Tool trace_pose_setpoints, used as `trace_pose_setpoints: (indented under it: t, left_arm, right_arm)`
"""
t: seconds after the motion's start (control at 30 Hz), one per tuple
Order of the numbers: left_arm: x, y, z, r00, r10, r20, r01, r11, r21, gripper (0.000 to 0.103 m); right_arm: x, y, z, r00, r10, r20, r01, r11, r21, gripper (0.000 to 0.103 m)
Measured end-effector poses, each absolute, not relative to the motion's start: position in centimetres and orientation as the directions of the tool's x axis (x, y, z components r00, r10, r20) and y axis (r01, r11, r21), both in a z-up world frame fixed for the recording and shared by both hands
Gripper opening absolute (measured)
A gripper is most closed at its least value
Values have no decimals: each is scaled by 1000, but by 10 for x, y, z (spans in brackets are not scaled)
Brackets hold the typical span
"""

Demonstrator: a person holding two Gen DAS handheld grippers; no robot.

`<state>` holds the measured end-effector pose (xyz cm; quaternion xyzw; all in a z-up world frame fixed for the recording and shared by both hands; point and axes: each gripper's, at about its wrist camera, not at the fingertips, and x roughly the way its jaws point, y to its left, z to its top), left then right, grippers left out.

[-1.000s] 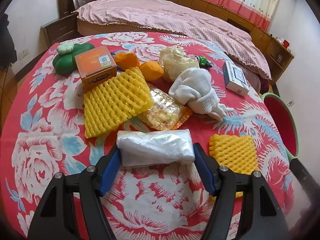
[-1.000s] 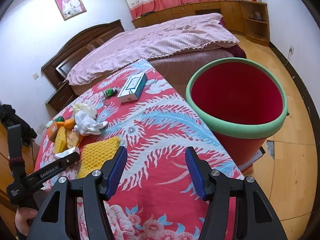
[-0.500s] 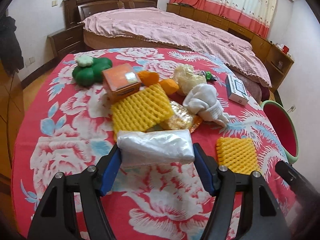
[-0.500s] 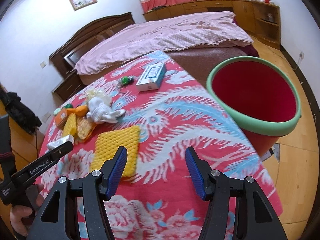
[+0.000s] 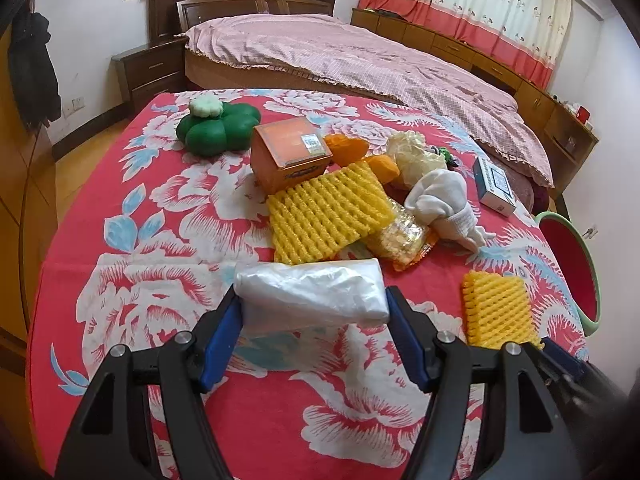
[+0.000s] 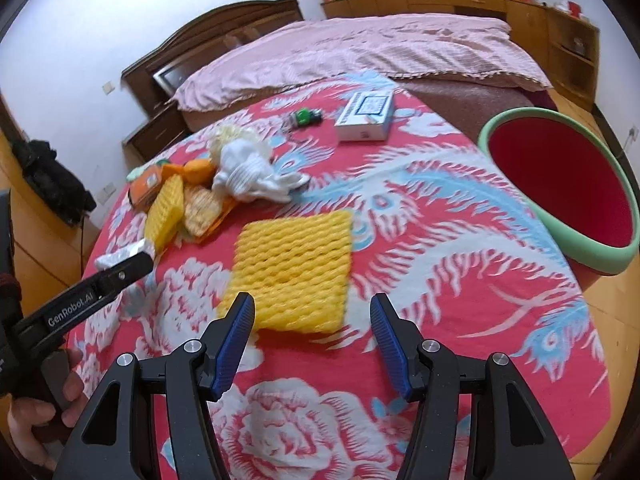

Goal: Collect trash
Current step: 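Close the right tool on the yellow foam net and lift it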

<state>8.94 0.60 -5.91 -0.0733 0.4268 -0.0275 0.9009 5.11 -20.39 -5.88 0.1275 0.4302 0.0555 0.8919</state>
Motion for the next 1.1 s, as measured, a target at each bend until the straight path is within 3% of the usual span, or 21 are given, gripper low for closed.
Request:
trace_pose_setpoints:
  t: [0.1,0.53,0.63,1.1]
  left_arm:
    - [89,7,-60,634,-114,-765,-14,987,-159,70]
    - [85,5,-59,638,-112,-762,-10,988,-153,70]
    - [85,2,-57,639,-113,-761,-5,989,-151,70]
    - [80,-4,-50,645,-114,-756,3,989,-146,70]
  right_arm:
    - [52,-198,-60,625,200,-754,0,967,256,61]
    - [47,-200,-63,629,234,-741,-10,956,294,14]
    - [45,-204,-61,641,246,-727,-8,950,313,10]
    - [31,-214,-40,724,239,-647,-13,943,333,7]
